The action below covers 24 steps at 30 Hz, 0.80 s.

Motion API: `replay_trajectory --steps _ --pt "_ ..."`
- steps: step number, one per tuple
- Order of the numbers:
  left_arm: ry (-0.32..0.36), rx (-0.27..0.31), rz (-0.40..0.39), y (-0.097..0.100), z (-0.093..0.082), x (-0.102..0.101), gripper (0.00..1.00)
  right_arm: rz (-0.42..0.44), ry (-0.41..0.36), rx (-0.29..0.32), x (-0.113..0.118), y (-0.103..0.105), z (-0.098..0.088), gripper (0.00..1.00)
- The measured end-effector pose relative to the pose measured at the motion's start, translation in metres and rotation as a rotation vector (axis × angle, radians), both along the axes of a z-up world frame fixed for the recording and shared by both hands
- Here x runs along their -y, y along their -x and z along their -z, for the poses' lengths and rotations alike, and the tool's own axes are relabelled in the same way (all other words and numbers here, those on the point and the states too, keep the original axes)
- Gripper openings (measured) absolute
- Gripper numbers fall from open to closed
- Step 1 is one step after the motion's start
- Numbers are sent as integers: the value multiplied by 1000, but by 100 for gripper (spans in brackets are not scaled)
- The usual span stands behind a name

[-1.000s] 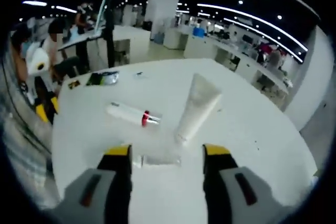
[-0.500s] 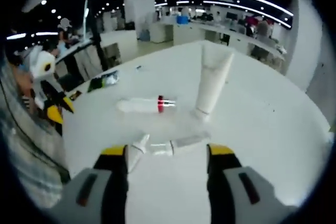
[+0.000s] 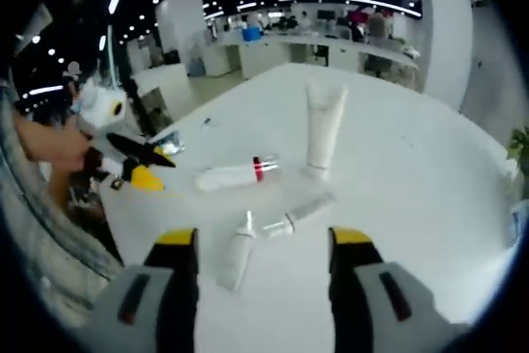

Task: Arrange the skincare products in the storage area until every visible bottle or jar stands upright without overlapping.

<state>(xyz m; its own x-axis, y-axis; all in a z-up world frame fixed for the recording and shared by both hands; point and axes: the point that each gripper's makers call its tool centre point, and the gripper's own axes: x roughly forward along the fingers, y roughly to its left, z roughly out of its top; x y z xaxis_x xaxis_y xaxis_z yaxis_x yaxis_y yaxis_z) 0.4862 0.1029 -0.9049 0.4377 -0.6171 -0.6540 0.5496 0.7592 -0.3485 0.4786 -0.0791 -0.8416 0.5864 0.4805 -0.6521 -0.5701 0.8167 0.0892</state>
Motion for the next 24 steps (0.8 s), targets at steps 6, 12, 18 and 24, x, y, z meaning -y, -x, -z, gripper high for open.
replay_trajectory --steps 6,12,18,24 --pt "-86 6 76 -18 24 5 52 125 -74 12 -4 16 -21 65" --pt "-220 63 193 -32 45 7 57 137 -37 -7 -12 43 -18 66" --pt "-220 95 196 -48 51 12 52 194 -51 -11 -9 66 -18 66" --pt "-165 89 179 -62 52 21 52 212 -54 -23 -9 76 -14 66"
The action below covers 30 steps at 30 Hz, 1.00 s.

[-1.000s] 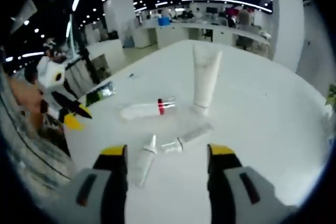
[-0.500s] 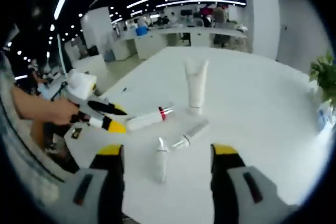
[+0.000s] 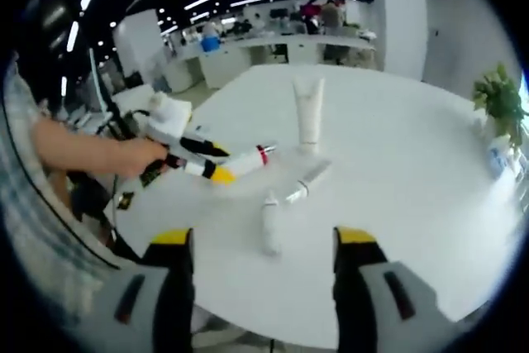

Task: Arrange the skincare products in the storage area until every visible bottle or jar stands upright without overlapping.

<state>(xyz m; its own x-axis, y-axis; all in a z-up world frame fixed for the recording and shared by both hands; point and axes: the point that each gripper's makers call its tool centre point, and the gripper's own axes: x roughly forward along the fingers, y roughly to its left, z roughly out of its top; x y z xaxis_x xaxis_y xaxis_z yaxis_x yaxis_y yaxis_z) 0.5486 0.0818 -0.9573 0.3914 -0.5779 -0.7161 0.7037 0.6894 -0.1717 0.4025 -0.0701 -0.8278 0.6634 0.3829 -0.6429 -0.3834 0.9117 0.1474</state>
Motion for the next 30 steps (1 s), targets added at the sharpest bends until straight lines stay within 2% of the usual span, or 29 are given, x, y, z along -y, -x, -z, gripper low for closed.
replay_trajectory --steps 2,3,5,9,13,19,21,24,27,30 --pt "15 -3 -1 -1 0 2 53 11 -9 12 1 0 -4 66" --pt "55 -6 -14 -3 -3 4 53 12 -9 14 2 0 -5 66" --pt "78 -10 -41 -8 -5 3 53 17 -7 22 6 1 -6 66" --pt "34 -13 -17 -10 4 2 53 41 -11 16 15 6 -5 66" --pt "19 -32 0 -13 12 8 52 66 -19 10 23 15 -3 65" --pt "-19 -50 33 -18 20 14 45 93 -24 -4 33 28 0 65" --pt "-30 -47 38 -15 15 16 42 101 -32 -12 36 32 1 64" --pt "-32 -55 45 -18 16 22 36 106 -31 -22 39 38 4 64" --pt "-67 -59 42 -21 19 23 32 108 -32 -28 41 42 6 64" --pt "-64 -95 58 -20 19 28 32 114 -44 -31 44 45 7 64"
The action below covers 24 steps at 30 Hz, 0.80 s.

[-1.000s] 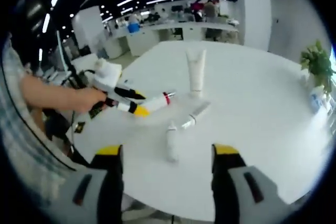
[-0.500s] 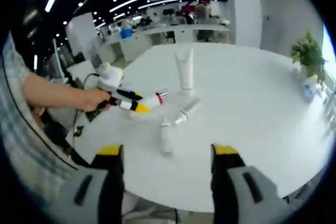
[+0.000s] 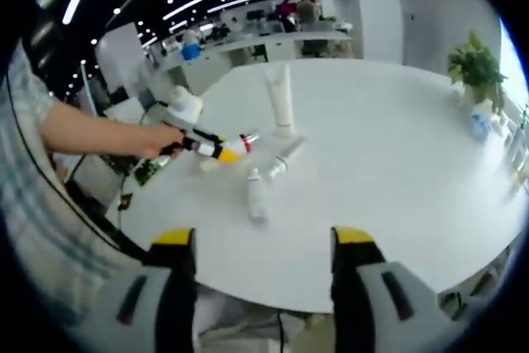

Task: Arrange the skincare products in the storage area until every visible bottle or jar stands upright without overlapping.

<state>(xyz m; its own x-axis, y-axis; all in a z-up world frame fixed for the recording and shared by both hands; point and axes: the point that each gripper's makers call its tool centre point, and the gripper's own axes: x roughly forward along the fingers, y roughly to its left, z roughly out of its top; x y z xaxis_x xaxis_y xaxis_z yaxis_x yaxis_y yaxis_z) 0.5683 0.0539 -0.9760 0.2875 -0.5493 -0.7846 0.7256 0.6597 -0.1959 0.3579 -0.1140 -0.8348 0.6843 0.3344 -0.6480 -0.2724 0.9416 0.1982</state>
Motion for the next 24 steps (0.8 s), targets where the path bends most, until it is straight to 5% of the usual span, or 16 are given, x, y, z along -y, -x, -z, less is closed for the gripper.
replay_trajectory --steps 6,11,19,24 --pt "-61 5 70 6 -1 2 30 1 -17 -7 3 4 3 63" --pt "-62 -30 52 8 -4 0 28 -3 -24 -4 3 8 3 62" --pt "47 -129 -27 15 -5 -6 27 20 -57 -4 3 13 7 62" --pt "199 -277 -181 24 -19 -13 27 -6 -68 2 -7 6 8 62"
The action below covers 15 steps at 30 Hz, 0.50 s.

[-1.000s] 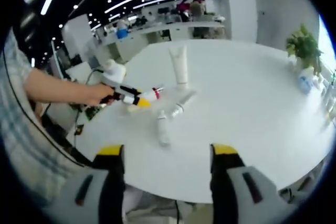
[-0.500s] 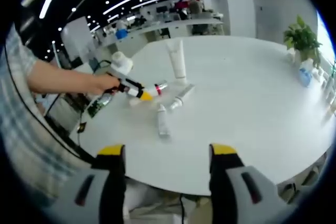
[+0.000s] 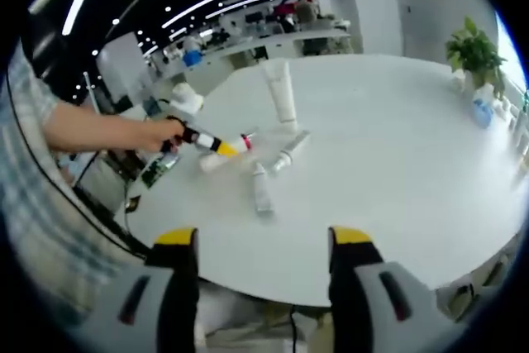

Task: Arrange the skincare products in the storage area until every visible bottle or jar stands upright without overlapping.

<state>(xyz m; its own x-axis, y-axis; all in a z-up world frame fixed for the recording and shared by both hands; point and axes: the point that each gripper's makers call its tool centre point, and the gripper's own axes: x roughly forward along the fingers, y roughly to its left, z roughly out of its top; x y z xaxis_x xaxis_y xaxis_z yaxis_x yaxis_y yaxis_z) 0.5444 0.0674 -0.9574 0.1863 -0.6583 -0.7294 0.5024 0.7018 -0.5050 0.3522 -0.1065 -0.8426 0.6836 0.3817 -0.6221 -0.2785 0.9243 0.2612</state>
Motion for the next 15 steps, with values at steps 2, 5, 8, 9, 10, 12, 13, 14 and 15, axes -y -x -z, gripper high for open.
replay_trajectory --steps 2,5,8,9,10,12,13,14,15 --pt "57 -50 -65 6 -6 -6 27 -21 -2 3 -7 -5 0 62" --pt "144 -93 -138 6 -14 -10 27 -32 0 13 -12 -11 -2 62" --pt "241 -134 -192 7 -23 -10 27 -38 -17 17 -20 -16 -2 62" --pt "271 -131 -206 6 -28 -12 27 -44 -24 15 -24 -17 -1 62" --pt "318 -134 -222 6 -34 -12 27 -48 -34 13 -28 -18 0 62" --pt "355 -135 -231 8 -40 -12 27 -56 -55 10 -35 -20 0 62" --pt "387 -138 -231 9 -45 -11 27 -67 -55 10 -40 -23 0 62" --pt "414 -138 -232 10 -49 -9 27 -79 -52 7 -43 -24 1 62" --pt "453 -143 -226 14 -56 -11 27 -95 -49 7 -48 -27 1 62"
